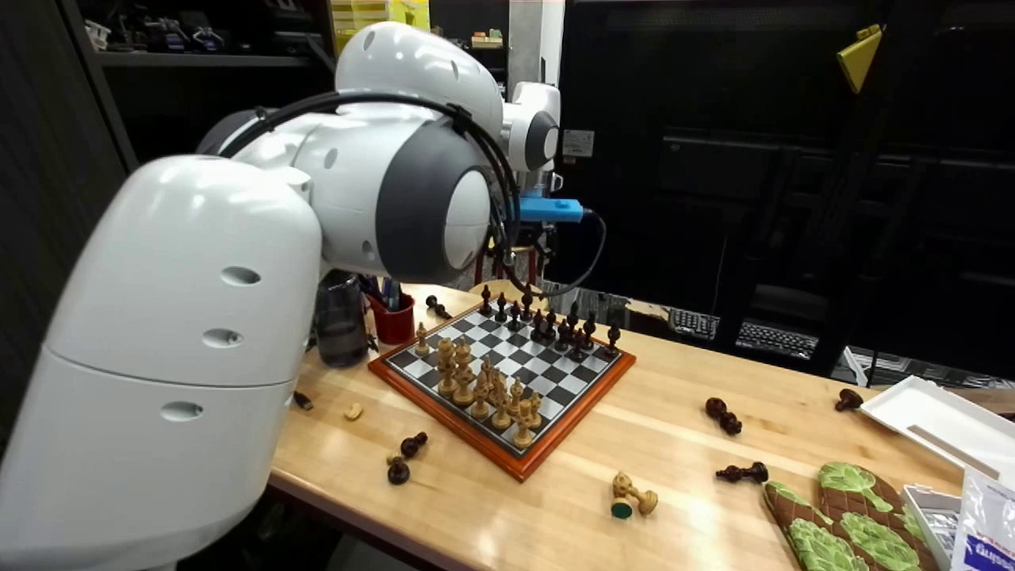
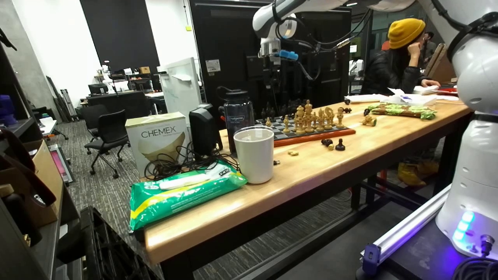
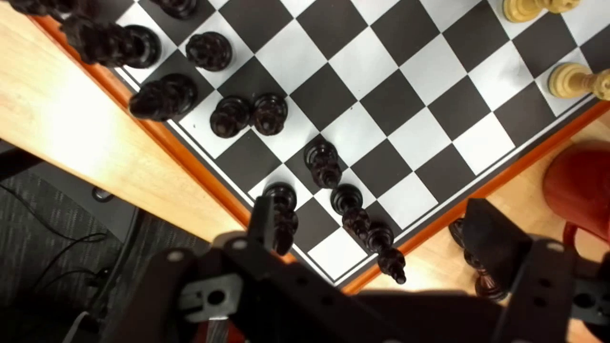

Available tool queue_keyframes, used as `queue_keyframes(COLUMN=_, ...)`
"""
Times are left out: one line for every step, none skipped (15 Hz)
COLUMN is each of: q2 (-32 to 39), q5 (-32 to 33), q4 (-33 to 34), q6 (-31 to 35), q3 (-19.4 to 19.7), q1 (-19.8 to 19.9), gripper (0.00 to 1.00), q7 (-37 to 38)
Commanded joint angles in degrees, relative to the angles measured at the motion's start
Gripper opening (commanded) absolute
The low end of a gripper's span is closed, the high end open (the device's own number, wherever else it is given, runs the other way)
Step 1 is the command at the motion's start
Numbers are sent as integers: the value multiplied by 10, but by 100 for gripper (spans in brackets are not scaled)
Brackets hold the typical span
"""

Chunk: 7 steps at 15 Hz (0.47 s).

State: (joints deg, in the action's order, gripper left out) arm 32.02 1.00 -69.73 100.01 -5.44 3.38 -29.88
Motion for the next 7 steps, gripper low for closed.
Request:
queue_keyframes(q2=-85, q5=-9, q4=-85, q6=24, q3=13, q1=-8, gripper=100, q7=95)
queue_keyframes(q2=-104, q5=-9, q4=-102, q6=25, q3=15, q1=-8, gripper=100, q7=116)
queue_keyframes(q2=-123, q5=-7, q4=-119, q6=29, q3=18, q1=-9, gripper=100, q7=138)
queue_keyframes(q2=-145, q5=-7, q4=-142, q6=36, q3=17, q1=-7, gripper=100, q7=139)
queue_keyframes(q2=-81, q5=-3, q4=-64, q6=11, q3=15, q1=-7, gripper=100, q7=114)
queue_keyframes(q2=-90, q5=-3, q4=-72, q6=11, q3=16, q1=-7, gripper=100, q7=116)
queue_keyframes(q2=-91, q5=-3, q4=-71, q6=10, q3=16, q1=-7, gripper=100, q7=116)
